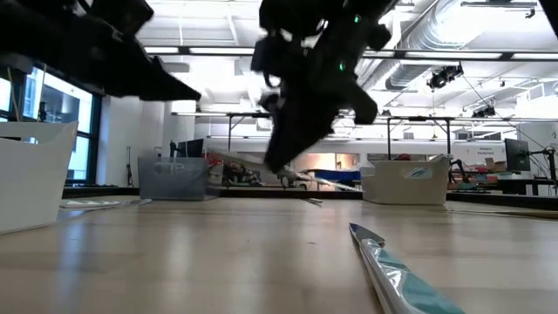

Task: Sort silverware by color (type)
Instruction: Put the top green table knife into the white bin

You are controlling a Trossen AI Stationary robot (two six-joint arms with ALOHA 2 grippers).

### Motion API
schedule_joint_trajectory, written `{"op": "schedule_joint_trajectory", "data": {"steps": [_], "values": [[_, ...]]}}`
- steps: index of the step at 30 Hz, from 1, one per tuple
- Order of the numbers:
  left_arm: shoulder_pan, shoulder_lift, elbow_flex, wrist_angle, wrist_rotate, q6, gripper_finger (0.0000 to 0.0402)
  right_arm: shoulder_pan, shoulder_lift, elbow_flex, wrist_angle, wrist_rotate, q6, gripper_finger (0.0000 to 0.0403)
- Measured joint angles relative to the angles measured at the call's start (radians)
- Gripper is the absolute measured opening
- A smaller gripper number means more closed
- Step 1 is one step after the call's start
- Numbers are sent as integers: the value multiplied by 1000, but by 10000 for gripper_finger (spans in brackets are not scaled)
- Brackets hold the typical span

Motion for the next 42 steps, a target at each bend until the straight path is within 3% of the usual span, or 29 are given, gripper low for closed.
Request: {"op": "schedule_joint_trajectory", "data": {"steps": [4, 7, 14, 18, 23, 33, 42], "values": [[-32, -43, 1, -28, -3, 7, 145, 5, -67, -12, 38, 24, -5, 12], [-57, -67, 1, -33, -12, 20, 145, 6, -139, -111, 173, 23, -6, 12], [-82, -90, 1, 65, -28, 87, 145, 16, -315, -456, 810, 19, -70, 12], [-68, -65, 1, 194, -13, 146, 146, 17, -336, -541, 1066, 13, -150, 12], [-51, -29, 43, 233, 3, 190, 158, 22, -319, -544, 1178, 7, -195, 12], [-41, 61, 217, 243, 24, 372, 196, 19, -312, -544, 1206, -4, -216, 12], [-30, 146, 297, 239, 64, 456, 182, 19, -312, -544, 1227, -6, -232, 12]]}}
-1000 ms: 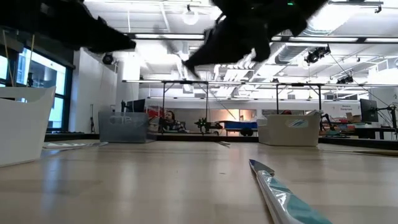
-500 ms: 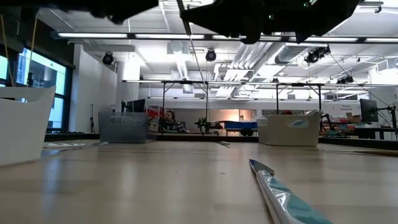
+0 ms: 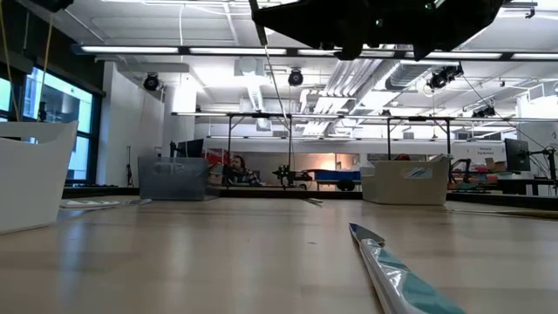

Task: Sort silverware by color (type)
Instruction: Put the top green table knife into the white bin

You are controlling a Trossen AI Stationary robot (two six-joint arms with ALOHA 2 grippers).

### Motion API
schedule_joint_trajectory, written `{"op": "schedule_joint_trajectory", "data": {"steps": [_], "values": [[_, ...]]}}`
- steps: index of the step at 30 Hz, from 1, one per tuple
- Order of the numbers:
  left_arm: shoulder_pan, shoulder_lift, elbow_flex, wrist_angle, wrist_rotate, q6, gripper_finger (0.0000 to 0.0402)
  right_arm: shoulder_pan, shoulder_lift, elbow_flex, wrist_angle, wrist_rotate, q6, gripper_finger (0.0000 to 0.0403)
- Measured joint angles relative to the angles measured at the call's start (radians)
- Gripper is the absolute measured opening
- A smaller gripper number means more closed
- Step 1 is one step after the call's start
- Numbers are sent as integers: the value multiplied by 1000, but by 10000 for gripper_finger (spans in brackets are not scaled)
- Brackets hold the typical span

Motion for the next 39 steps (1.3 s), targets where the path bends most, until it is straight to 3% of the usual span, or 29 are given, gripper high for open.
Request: {"op": "schedule_joint_trajectory", "data": {"steps": [11, 19, 23, 28, 32, 35, 39], "values": [[2, 11, 31, -7, -10, 43, 69, 0, 0, 0, 0, -5, 9, 12], [2, 9, 40, -55, -10, 30, 69, 0, 1, 0, -4, -4, 16, 12], [-2, -7, 111, -225, -23, 19, 69, 3, 2, -1, 1, 48, 37, 37], [-15, -8, 253, -562, -34, -41, 69, 5, 0, 0, -18, 130, 67, 110], [-52, -3, 363, -845, 33, -156, 69, 2, -15, 2, -46, 307, 64, 149], [-88, -2, 447, -986, -2, -214, 69, 8, -30, -2, -128, 370, 61, 146], [-153, 35, 567, -1181, -34, -285, 69, 4, -56, -2, -195, 402, 80, 95]]}}
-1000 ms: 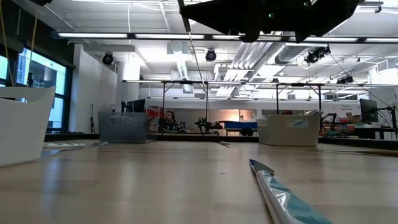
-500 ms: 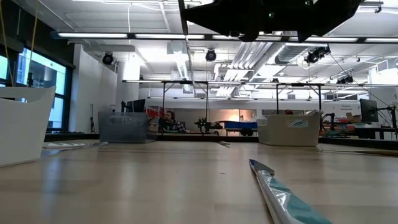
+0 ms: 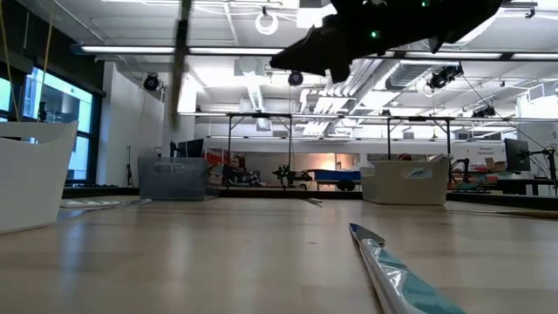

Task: Sort silverware by color (type)
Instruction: Put the top green table knife into the white bin

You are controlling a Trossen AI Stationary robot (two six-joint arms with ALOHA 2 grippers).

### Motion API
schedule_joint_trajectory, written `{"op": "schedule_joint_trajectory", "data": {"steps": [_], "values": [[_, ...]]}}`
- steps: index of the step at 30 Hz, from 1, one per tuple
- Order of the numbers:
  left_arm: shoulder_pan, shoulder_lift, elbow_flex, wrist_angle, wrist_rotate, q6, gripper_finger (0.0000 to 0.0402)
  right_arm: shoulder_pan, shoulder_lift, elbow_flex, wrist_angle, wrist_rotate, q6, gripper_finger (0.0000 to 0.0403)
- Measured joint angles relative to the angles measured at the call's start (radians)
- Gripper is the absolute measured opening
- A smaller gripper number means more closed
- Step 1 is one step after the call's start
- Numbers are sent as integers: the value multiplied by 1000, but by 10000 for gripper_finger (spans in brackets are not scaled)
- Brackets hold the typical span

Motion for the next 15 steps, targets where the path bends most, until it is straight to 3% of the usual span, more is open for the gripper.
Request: {"op": "schedule_joint_trajectory", "data": {"steps": [5, 11, 15], "values": [[-65, 110, 192, -251, -28, -87, 69, 4, -8, 0, -46, 2, 29, 9], [-142, 300, 447, -598, -25, -237, 69, 16, -8, 0, -114, 66, 60, 11], [-191, 399, 586, -728, -5, -324, 69, 16, -8, -9, -126, 71, 94, 4]]}}
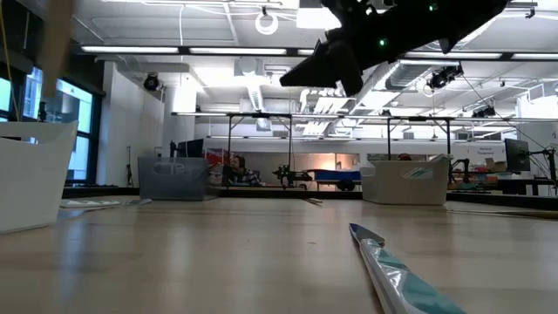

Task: Sort silverware by color (type)
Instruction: Put the top green table knife into the white bin

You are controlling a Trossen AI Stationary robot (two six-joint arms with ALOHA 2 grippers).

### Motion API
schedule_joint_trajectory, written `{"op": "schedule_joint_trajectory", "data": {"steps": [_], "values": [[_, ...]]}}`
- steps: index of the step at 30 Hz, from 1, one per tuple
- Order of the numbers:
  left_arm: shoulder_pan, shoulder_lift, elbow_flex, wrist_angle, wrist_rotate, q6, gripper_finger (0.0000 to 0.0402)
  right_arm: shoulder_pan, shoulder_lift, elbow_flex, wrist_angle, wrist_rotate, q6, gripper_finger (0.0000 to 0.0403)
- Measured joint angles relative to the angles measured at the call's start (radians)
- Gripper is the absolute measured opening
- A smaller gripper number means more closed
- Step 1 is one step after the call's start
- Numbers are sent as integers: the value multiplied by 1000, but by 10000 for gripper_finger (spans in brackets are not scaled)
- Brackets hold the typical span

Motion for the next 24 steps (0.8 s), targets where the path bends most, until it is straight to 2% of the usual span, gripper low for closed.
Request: {"op": "schedule_joint_trajectory", "data": {"steps": [5, 9, 14, 24], "values": [[-55, 74, 92, -94, 70, -107, 69, 7, 0, -74, 104, 2, 15, 1], [-88, 107, 94, -106, 148, -153, 69, 9, 1, -131, 166, 0, 53, 1], [-124, 144, 94, -107, 173, -166, 69, 8, 1, -146, 183, 1, 54, 0], [-137, 178, -33, -87, 225, -110, 69, 9, 1, -146, 194, 0, 53, 0]]}}
